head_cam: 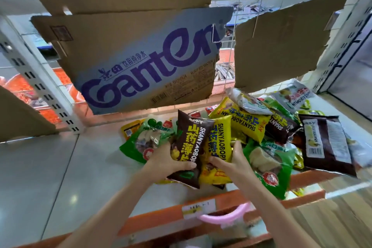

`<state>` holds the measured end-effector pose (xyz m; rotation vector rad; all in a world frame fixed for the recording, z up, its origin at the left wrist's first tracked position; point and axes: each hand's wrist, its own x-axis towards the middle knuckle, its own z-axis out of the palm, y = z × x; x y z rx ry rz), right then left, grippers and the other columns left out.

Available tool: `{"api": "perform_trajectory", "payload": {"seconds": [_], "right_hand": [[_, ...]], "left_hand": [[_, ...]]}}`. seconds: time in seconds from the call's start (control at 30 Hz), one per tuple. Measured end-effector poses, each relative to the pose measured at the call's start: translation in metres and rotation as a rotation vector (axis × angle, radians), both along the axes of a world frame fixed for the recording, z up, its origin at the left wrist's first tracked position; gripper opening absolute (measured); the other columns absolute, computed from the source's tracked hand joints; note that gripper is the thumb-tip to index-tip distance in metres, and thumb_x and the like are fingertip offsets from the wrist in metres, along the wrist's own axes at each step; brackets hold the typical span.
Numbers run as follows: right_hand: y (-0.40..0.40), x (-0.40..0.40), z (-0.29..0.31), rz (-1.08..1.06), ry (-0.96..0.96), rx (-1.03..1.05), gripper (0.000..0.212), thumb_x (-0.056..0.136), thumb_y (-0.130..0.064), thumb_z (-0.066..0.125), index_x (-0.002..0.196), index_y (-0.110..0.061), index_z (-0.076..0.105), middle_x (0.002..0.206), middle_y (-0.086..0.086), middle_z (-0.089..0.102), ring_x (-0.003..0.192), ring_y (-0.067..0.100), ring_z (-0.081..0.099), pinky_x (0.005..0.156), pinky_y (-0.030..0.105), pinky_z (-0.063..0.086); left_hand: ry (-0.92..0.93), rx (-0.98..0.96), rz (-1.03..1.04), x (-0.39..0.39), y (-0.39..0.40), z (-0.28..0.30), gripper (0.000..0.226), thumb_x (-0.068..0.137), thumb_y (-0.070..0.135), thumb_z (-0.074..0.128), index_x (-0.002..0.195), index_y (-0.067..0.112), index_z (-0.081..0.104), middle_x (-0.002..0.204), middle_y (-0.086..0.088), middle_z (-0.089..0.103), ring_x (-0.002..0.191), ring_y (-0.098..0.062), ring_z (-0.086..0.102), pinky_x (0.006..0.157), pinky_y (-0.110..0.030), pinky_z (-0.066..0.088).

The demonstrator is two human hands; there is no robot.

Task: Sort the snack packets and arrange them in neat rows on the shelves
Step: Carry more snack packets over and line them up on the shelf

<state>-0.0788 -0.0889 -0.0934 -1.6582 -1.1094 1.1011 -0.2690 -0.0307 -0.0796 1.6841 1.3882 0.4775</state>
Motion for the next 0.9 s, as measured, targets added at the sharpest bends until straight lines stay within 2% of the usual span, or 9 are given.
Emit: {"api": "perform_trajectory", "payload": {"seconds": [0.17, 0.27, 0.37, 0.43, 0.5, 0.6, 0.67, 0.77, 0.9], "right_hand": [[-0.011, -0.023, 0.007, 0.160, 0.280, 0.051, 0.034, 0.084, -0.023, 0.066, 0.109, -0.025, 0.043, 0.108, 0.010, 0.064, 0.090, 0.018, 0.064, 0.082, 0.048, 0.054], [-0.008, -0.044, 0.007, 0.224, 0.433, 0.014, 0.019, 0.088, -0.035, 0.061, 0.102, -0.039, 0.048, 0.107, -0.019, 0.063, 0.093, -0.001, 0.061, 0.090, 0.038, 0.050], [-0.006, -0.068, -0.001, 0.362, 0.537, -0.075, 0.039, 0.075, -0.055, 0.064, 0.110, -0.053, 0.045, 0.121, -0.020, 0.058, 0.112, 0.009, 0.058, 0.096, 0.044, 0.048], [-0.005, -0.087, -0.006, 0.426, 0.565, -0.128, 0.055, 0.074, -0.048, 0.072, 0.119, -0.047, 0.041, 0.111, -0.020, 0.064, 0.101, 0.010, 0.063, 0.088, 0.044, 0.053], [-0.005, -0.109, -0.009, 0.509, 0.517, -0.124, 0.059, 0.075, -0.026, 0.074, 0.124, -0.032, 0.042, 0.098, -0.014, 0.070, 0.088, 0.010, 0.068, 0.077, 0.038, 0.057], [-0.011, -0.147, -0.009, 0.654, 0.446, -0.110, 0.065, 0.073, -0.005, 0.076, 0.122, -0.026, 0.040, 0.102, -0.003, 0.069, 0.086, 0.009, 0.069, 0.070, 0.028, 0.057], [-0.017, -0.169, -0.011, 0.737, 0.435, -0.112, 0.077, 0.063, -0.008, 0.082, 0.123, -0.026, 0.038, 0.107, 0.000, 0.068, 0.090, 0.012, 0.069, 0.068, 0.025, 0.055], [-0.022, -0.201, -0.013, 0.828, 0.416, -0.121, 0.087, 0.056, -0.012, 0.079, 0.129, -0.026, 0.034, 0.109, 0.000, 0.068, 0.093, 0.016, 0.069, 0.071, 0.029, 0.056], [-0.033, -0.252, -0.006, 0.911, 0.361, -0.095, 0.092, 0.053, -0.012, 0.080, 0.132, -0.024, 0.033, 0.110, 0.003, 0.067, 0.092, 0.016, 0.069, 0.074, 0.032, 0.056]], "left_hand": [[-0.340, -0.173, 0.168, -0.025, -0.030, 0.000, 0.068, 0.051, 0.035, 0.085, 0.111, 0.020, 0.057, 0.097, 0.003, 0.073, 0.090, -0.014, 0.069, 0.086, -0.033, 0.054], [-0.455, -0.175, 0.324, -0.046, -0.048, 0.005, 0.056, 0.058, 0.011, 0.083, 0.108, 0.012, 0.059, 0.078, 0.005, 0.073, 0.072, -0.008, 0.069, 0.064, -0.020, 0.055], [-0.459, -0.201, 0.436, -0.074, -0.066, 0.004, 0.065, 0.045, 0.028, 0.085, 0.104, 0.019, 0.060, 0.088, -0.004, 0.073, 0.080, -0.021, 0.068, 0.075, -0.036, 0.053], [-0.440, -0.223, 0.501, -0.094, -0.081, 0.003, 0.063, 0.043, 0.037, 0.086, 0.100, 0.021, 0.062, 0.088, -0.005, 0.073, 0.081, -0.024, 0.068, 0.076, -0.039, 0.052], [-0.418, -0.212, 0.569, -0.114, -0.098, 0.003, 0.052, 0.047, 0.036, 0.087, 0.093, 0.023, 0.065, 0.080, 0.001, 0.073, 0.073, -0.016, 0.067, 0.067, -0.030, 0.053], [-0.381, -0.173, 0.722, -0.143, -0.123, 0.002, 0.057, 0.041, 0.040, 0.083, 0.093, 0.024, 0.063, 0.083, 0.001, 0.074, 0.075, -0.017, 0.069, 0.070, -0.030, 0.057], [-0.374, -0.163, 0.796, -0.162, -0.138, 0.002, 0.059, 0.049, 0.032, 0.086, 0.101, 0.021, 0.061, 0.087, 0.000, 0.074, 0.080, -0.020, 0.071, 0.073, -0.032, 0.058], [-0.378, -0.143, 0.860, -0.187, -0.159, 0.001, 0.043, 0.066, 0.016, 0.084, 0.102, 0.014, 0.060, 0.072, 0.005, 0.072, 0.061, -0.006, 0.067, 0.054, -0.016, 0.051], [-0.396, -0.093, 0.902, -0.232, -0.187, 0.006, 0.054, 0.058, 0.030, 0.084, 0.105, 0.016, 0.060, 0.075, 0.010, 0.073, 0.065, -0.003, 0.068, 0.055, -0.013, 0.048]]}}
